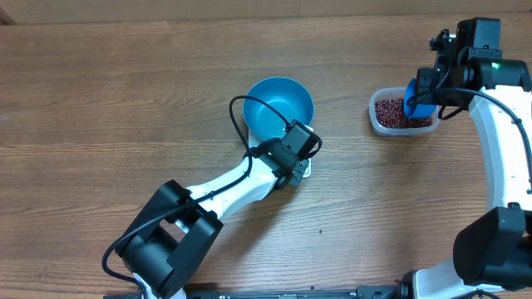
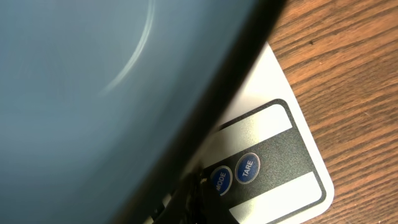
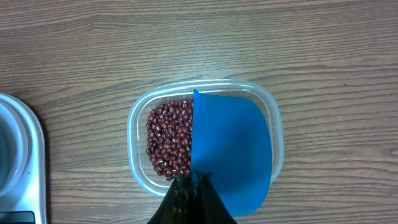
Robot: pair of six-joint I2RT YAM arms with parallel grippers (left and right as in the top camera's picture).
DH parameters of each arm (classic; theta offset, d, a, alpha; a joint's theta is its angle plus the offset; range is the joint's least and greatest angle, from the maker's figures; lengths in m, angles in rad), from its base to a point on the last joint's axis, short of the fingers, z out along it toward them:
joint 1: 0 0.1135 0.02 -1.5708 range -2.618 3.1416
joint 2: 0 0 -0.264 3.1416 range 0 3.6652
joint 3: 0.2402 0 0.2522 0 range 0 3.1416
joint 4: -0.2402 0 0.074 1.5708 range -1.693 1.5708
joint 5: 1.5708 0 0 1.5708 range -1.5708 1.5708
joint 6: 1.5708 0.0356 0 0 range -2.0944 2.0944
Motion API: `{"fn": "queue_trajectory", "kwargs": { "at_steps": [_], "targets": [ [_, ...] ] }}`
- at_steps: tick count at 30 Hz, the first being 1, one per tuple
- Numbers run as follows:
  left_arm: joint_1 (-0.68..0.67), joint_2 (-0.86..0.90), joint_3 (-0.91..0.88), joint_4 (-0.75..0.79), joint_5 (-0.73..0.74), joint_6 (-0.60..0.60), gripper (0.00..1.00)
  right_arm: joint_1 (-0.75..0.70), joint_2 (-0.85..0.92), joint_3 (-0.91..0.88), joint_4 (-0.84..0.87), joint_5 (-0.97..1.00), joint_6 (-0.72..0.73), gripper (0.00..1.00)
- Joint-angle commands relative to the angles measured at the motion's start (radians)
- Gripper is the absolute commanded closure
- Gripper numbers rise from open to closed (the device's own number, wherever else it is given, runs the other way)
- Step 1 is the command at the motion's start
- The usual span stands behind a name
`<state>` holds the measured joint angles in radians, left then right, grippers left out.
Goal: Scoop item into bowl and weigh 150g on scale
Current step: 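Press the scale's tare button with the left gripper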
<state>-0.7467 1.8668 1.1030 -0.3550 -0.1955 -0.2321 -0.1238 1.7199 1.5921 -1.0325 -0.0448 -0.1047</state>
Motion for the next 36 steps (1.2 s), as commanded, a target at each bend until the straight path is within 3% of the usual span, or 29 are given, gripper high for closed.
{"fn": "queue_trajectory", "kwargs": {
  "at_steps": [1, 36],
  "targets": [
    [0.001, 0.018, -0.006, -0.005, -0.045, 0.015, 0.96, -0.001, -0.007, 0.017, 0.005, 0.002, -0.002, 0.96],
    [0.0, 0.069, -0.007, -0.019, -0.014, 0.039, 0.96, -0.001, -0.007, 0.017, 0.005, 0.003, -0.002, 0.96]
  ]
}}
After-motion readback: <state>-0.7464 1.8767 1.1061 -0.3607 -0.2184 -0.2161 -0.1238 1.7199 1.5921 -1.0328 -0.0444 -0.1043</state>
